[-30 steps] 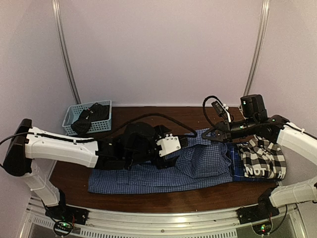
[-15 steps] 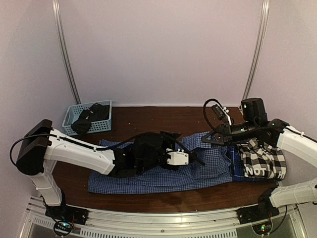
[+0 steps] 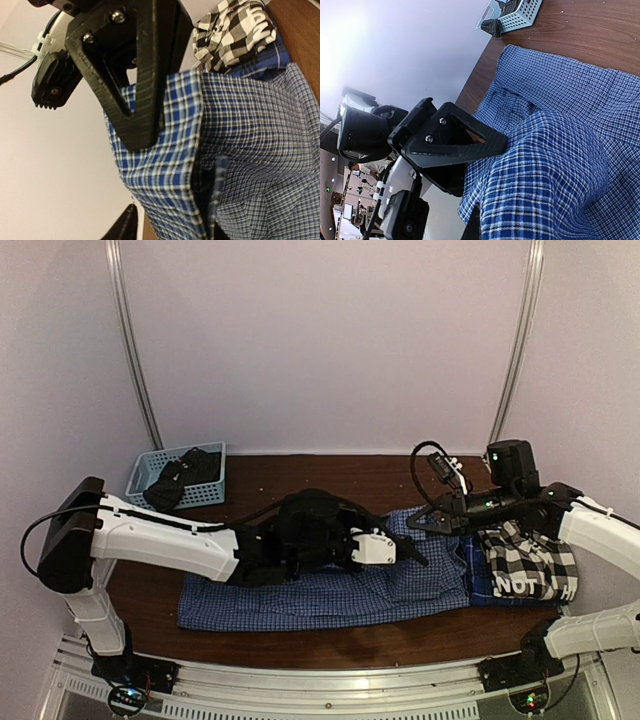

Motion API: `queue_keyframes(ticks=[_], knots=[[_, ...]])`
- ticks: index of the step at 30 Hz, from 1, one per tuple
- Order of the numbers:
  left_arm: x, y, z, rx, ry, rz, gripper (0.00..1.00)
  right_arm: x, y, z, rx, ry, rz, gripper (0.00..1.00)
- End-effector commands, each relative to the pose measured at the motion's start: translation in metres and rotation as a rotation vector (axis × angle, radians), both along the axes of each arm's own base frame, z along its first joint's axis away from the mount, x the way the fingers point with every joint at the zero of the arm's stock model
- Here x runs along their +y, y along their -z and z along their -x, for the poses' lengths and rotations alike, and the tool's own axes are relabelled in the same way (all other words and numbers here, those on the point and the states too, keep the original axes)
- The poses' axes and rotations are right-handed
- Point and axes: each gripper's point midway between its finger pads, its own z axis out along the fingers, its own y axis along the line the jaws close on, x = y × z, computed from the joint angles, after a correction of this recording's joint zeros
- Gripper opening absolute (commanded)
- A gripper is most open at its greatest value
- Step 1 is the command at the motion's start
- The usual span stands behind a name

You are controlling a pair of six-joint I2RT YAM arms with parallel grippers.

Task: Fold and stack the long sleeve shirts
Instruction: Pass from the right arm to the left, then fold the sleeve of the rectangle-folded shirt.

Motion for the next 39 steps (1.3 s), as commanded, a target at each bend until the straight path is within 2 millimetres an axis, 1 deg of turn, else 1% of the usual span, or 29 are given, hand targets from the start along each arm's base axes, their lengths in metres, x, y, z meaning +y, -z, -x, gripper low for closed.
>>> queue_keyframes(ticks=[1,5,9,12,13,14,15,16,17,18,19,21,24,28,29,32,35,39], knots=[[-0.007,0.002,0.009,0.051,0.048,0.006,0.3,-0.001,-0.005,0.0,-0.027,-0.003,-0.017,0.0],[-0.005,0.001,0.011,0.088,0.051,0.013,0.15,-0.002,-0.005,0.001,-0.031,0.002,-0.012,0.0],[-0.001,-0.001,0.01,0.102,0.029,0.016,0.0,-0.003,-0.007,0.001,-0.035,0.008,-0.011,0.0],[0.002,-0.004,0.01,0.108,0.022,0.021,0.0,-0.004,-0.005,0.001,-0.032,0.013,-0.005,0.0],[0.002,-0.004,0.01,0.115,0.022,0.02,0.0,-0.004,-0.005,0.001,-0.033,0.015,-0.002,0.02],[0.003,-0.005,0.011,0.123,0.02,0.022,0.0,-0.005,-0.005,0.001,-0.034,0.018,0.0,0.07],[0.004,-0.008,0.011,0.13,0.017,0.024,0.0,-0.006,-0.005,0.001,-0.036,0.023,0.006,0.14],[0.005,-0.009,0.011,0.141,0.014,0.024,0.0,-0.007,-0.005,0.002,-0.04,0.026,0.013,0.23],[0.005,-0.01,0.011,0.155,0.008,0.022,0.0,-0.009,-0.006,0.003,-0.047,0.031,0.02,0.36],[0.008,-0.01,0.011,0.17,0.0,0.012,0.0,-0.011,-0.007,0.003,-0.055,0.039,0.031,0.46],[0.01,-0.012,0.012,0.184,-0.006,0.006,0.0,-0.014,-0.008,0.005,-0.057,0.046,0.048,0.55],[0.013,-0.015,0.013,0.221,-0.02,-0.003,0.0,-0.02,-0.011,0.007,-0.073,0.063,0.085,0.64],[0.018,-0.015,0.022,0.312,-0.009,-0.052,0.0,-0.033,-0.022,0.01,-0.117,0.109,0.14,0.68],[0.019,-0.018,0.039,0.44,0.023,-0.104,0.0,-0.048,-0.042,0.011,-0.175,0.17,0.19,0.68],[0.019,-0.019,0.044,0.461,0.027,-0.114,0.0,-0.052,-0.051,0.01,-0.201,0.193,0.198,0.68],[0.019,-0.02,0.063,0.488,0.037,-0.149,0.0,-0.064,-0.065,0.003,-0.244,0.263,0.248,0.68],[0.02,-0.019,0.084,0.486,0.041,-0.185,0.0,-0.075,-0.067,-0.011,-0.261,0.329,0.315,0.69],[0.022,-0.025,0.115,0.492,0.063,-0.226,0.0,-0.083,-0.056,-0.032,-0.254,0.398,0.375,0.69]])
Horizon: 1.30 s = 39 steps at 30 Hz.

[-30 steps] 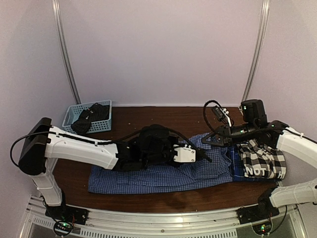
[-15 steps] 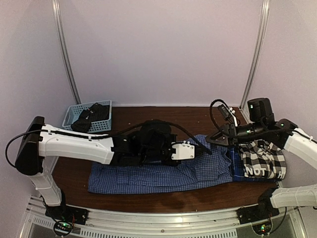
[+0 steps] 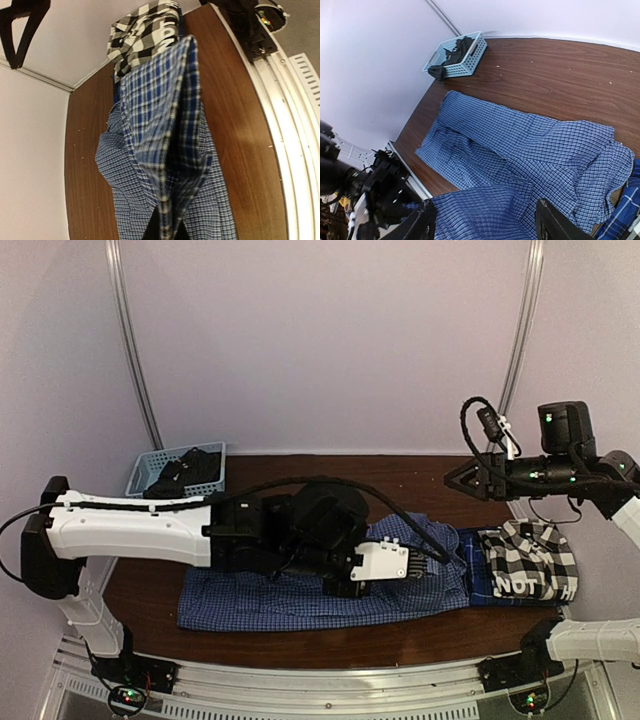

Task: Fold and stack the long sleeve shirts
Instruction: Fold the sleeve of the rectangle-folded shirt.

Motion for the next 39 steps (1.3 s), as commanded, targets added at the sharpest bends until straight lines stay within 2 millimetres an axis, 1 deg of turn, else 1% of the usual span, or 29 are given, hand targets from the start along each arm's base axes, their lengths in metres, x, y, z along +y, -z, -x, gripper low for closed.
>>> queue_keyframes(ticks=[1,5,9,12,15,18,24,28,30,33,34,36,39], knots=[[0.01,-0.02,0.037,0.033,0.019,-0.026,0.0,-0.021,0.027,-0.028,0.026,0.141,0.119,0.69],[0.013,-0.027,0.065,0.044,0.053,-0.047,0.0,-0.02,0.045,-0.042,0.05,0.159,0.124,0.69],[0.015,-0.027,0.082,0.069,0.072,-0.073,0.0,-0.015,0.064,-0.048,0.083,0.144,0.119,0.68],[0.019,-0.023,0.091,0.098,0.09,-0.098,0.0,-0.013,0.074,-0.052,0.101,0.136,0.126,0.68],[0.025,-0.02,0.096,0.118,0.098,-0.117,0.0,-0.012,0.081,-0.054,0.113,0.129,0.131,0.68],[0.027,-0.021,0.101,0.146,0.118,-0.112,0.0,-0.012,0.089,-0.057,0.122,0.128,0.137,0.68],[0.025,-0.049,0.129,0.245,0.233,-0.041,0.0,-0.015,0.105,-0.064,0.141,0.143,0.147,0.68],[0.028,-0.065,0.135,0.269,0.26,-0.006,0.0,-0.023,0.122,-0.076,0.152,0.196,0.19,0.68],[0.03,-0.073,0.133,0.259,0.252,0.03,0.0,-0.025,0.135,-0.082,0.162,0.221,0.211,0.68],[0.035,-0.082,0.126,0.23,0.221,0.077,0.0,-0.024,0.162,-0.09,0.2,0.241,0.215,0.67],[0.036,-0.081,0.12,0.212,0.192,0.086,0.0,-0.022,0.167,-0.094,0.199,0.248,0.203,0.66],[0.039,-0.08,0.114,0.193,0.163,0.093,0.0,-0.018,0.181,-0.1,0.215,0.258,0.182,0.65],[0.04,-0.071,0.108,0.176,0.129,0.086,0.0,-0.01,0.202,-0.107,0.257,0.256,0.145,0.62]])
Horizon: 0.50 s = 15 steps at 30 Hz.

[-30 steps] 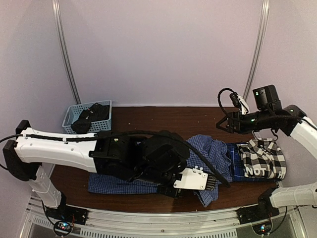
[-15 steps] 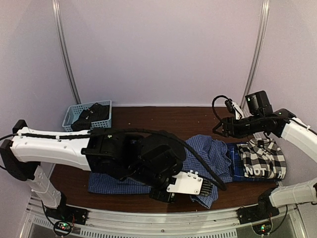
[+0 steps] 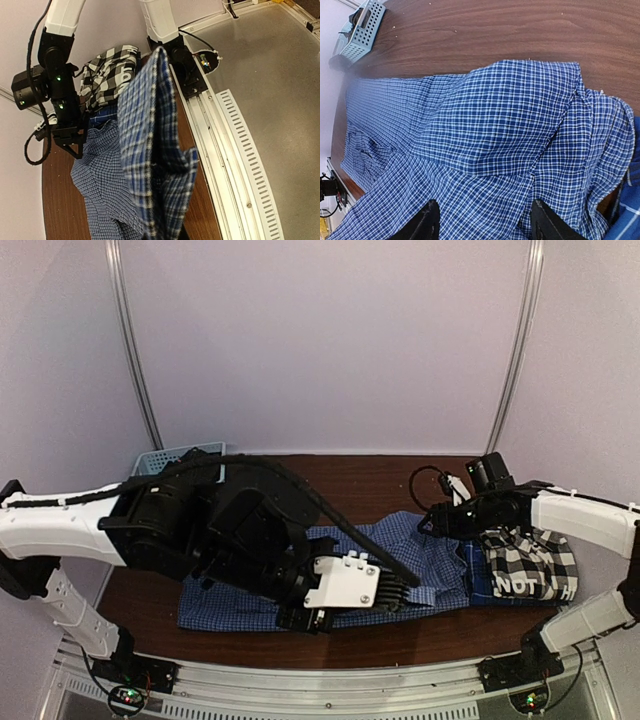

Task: Fold and stack the long sleeve shirts
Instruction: Fold the sleeve of the rectangle-folded shirt.

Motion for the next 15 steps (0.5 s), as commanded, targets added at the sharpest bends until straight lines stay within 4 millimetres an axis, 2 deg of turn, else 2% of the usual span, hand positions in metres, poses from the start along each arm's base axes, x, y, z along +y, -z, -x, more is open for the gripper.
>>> queue_keyframes(ticks=[1,7,15], knots=[[-0.005,0.0,-0.011,-0.027,-0.069,0.051,0.0,0.008,0.016,-0.022,-0.017,0.054,-0.069,0.61],[-0.008,0.026,-0.016,-0.036,-0.1,0.003,0.0,0.008,0.052,-0.02,0.048,0.099,-0.104,0.6],[-0.001,0.031,-0.004,0.009,-0.043,0.001,0.0,0.004,0.079,-0.022,0.073,0.127,-0.108,0.59]])
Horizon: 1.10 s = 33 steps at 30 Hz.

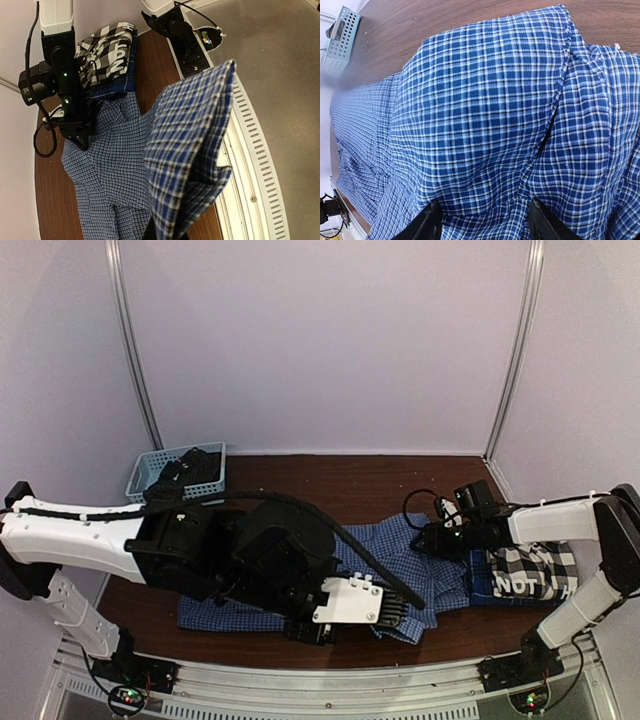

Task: Fold and stack the long sleeve shirts
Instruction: Fold the sleeve of the rectangle-folded shirt.

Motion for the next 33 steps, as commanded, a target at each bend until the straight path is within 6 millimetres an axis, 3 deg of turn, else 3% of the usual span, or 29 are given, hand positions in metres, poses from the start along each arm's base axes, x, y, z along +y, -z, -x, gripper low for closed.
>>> queue_keyframes(ticks=[1,9,18,33], knots=[[0.0,-0.01,0.008,0.031,0.019,0.062,0.0,0.001,0.004,-0.014,-0.028,0.029,-0.035,0.59],[-0.003,0.016,0.005,0.036,-0.001,0.004,0.0,-0.001,0.02,-0.028,-0.019,0.027,-0.023,0.51],[-0.008,0.029,0.006,0.047,-0.004,-0.019,0.0,-0.009,0.025,-0.011,-0.014,0.029,-0.011,0.43],[-0.007,0.038,-0.001,0.014,-0.029,-0.027,0.0,-0.02,0.024,-0.003,-0.025,0.043,0.004,0.07]])
